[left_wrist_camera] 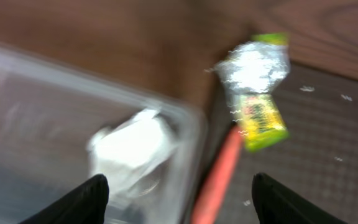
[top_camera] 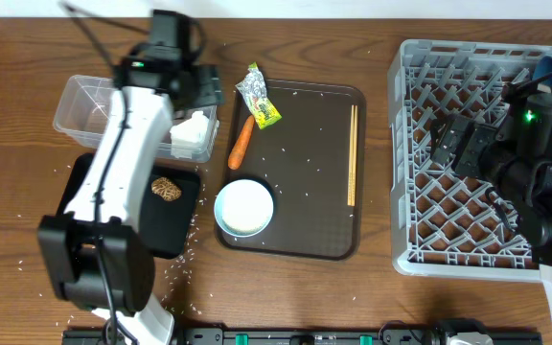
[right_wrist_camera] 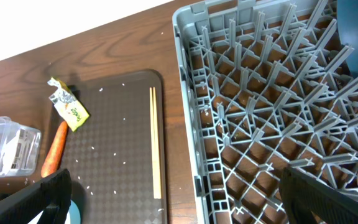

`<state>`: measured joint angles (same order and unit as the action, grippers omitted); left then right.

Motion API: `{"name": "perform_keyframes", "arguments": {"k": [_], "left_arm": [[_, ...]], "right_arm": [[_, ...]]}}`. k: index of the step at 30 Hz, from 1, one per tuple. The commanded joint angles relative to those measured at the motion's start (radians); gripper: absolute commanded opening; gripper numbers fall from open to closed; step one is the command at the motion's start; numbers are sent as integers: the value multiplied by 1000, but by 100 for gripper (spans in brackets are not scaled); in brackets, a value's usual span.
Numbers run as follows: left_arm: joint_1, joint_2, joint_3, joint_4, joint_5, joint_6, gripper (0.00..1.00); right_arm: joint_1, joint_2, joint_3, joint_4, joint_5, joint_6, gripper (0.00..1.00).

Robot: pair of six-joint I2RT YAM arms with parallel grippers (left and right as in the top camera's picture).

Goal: Sort waste into correct bins and load items into the dishwasher rack
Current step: 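Grasp the yellow snack wrapper on the tray with the left gripper, then move the wrapper left and release it into the clear bin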

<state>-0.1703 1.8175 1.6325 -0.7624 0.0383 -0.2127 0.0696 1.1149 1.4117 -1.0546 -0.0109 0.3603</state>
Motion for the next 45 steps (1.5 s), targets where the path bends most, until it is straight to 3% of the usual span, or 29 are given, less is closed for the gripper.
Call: {"name": "perform_keyframes", "arguments": {"k": [1, 13, 24, 25, 30, 32, 38, 45], "left_arm": [[-71, 65, 0, 53, 18, 131, 75], [-156, 348, 0, 377, -37, 194, 75], [-160, 477, 0, 571, -48, 201, 74], [-159, 482, 0, 578, -48, 201, 72], [-161, 492, 0, 602, -49, 197, 33], [-163, 488, 0, 597, -43, 184, 8], [-182, 398, 0, 536, 11, 174, 6], [-206, 176, 0, 325, 10, 170, 6]], "right_arm": [[-4, -2, -1, -2, -5, 10, 99], [-4, -2, -1, -12, -40, 10, 99], [-4, 5, -1, -12, -43, 10, 99], [-4, 7, -1, -13, -43, 10, 99], [-4, 26, -1, -18, -43, 9, 99], [-4, 34, -1, -20, -43, 9, 99], [-4, 50, -1, -32, -42, 9, 99], [-4, 50, -1, -34, -42, 9, 99]]}}
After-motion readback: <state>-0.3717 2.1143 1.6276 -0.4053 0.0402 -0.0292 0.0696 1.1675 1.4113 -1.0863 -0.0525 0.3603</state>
